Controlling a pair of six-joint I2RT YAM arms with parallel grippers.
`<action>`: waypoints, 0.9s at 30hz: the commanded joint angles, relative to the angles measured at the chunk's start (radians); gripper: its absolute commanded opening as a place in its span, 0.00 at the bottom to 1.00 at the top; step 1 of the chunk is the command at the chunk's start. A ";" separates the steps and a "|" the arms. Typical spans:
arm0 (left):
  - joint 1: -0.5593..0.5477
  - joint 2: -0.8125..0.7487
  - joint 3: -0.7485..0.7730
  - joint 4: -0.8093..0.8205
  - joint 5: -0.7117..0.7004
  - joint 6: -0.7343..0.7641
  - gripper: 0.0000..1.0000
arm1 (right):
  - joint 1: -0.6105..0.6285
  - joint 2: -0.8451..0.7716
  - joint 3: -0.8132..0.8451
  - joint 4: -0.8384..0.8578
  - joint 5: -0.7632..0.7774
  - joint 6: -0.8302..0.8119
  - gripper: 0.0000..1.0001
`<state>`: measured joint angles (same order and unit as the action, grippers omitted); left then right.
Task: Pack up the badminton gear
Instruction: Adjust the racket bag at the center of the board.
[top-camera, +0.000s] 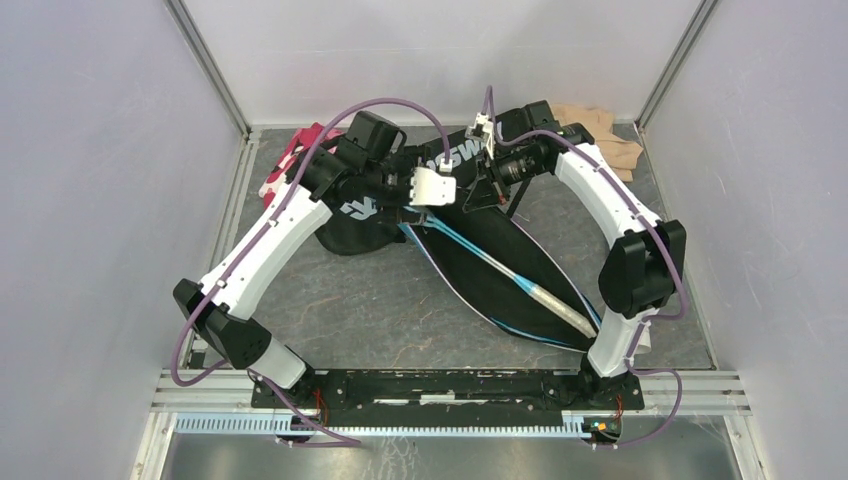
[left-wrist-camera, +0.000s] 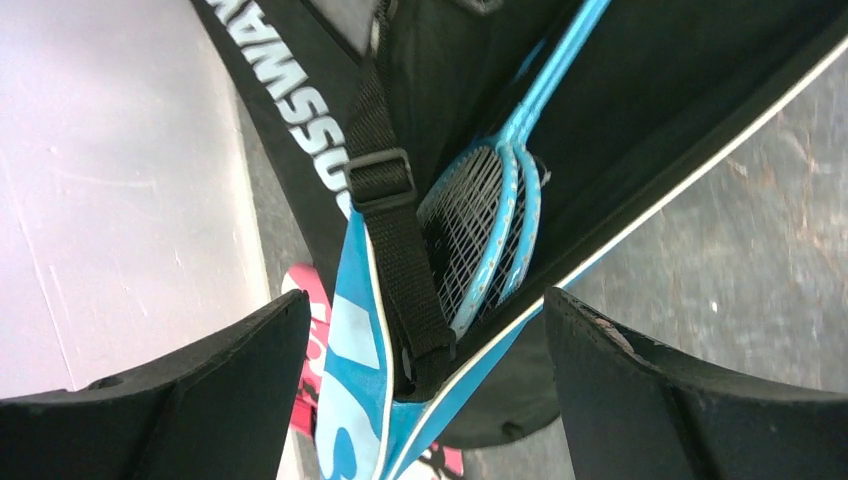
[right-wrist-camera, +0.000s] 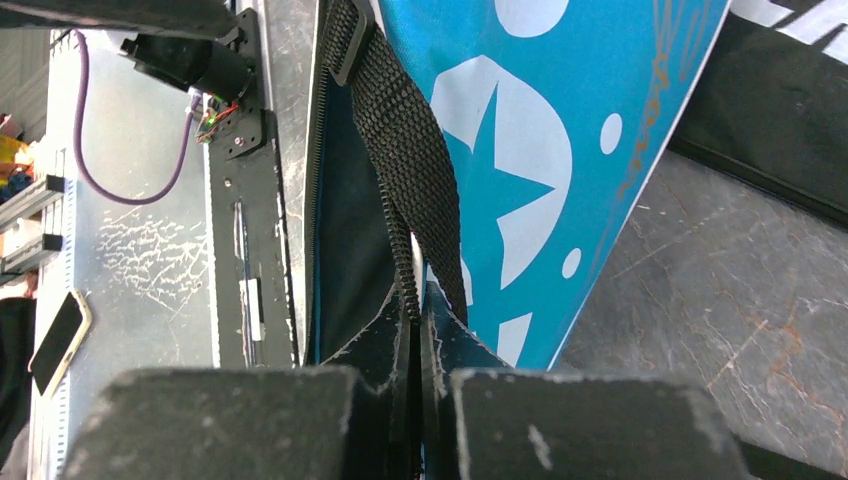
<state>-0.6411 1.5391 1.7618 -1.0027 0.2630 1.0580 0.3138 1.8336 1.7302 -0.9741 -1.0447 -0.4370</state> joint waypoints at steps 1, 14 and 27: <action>-0.003 -0.030 -0.012 -0.145 -0.057 0.190 0.91 | 0.023 -0.028 0.045 -0.038 -0.092 -0.062 0.00; -0.002 -0.024 -0.159 -0.218 -0.194 0.381 0.91 | 0.052 0.020 0.052 -0.105 -0.094 -0.122 0.00; 0.072 -0.071 -0.371 0.059 -0.124 0.386 0.87 | 0.053 0.043 0.065 -0.134 -0.089 -0.139 0.00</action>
<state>-0.6102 1.5040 1.4464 -1.0534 0.1127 1.4094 0.3668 1.8961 1.7313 -1.0958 -1.0370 -0.5705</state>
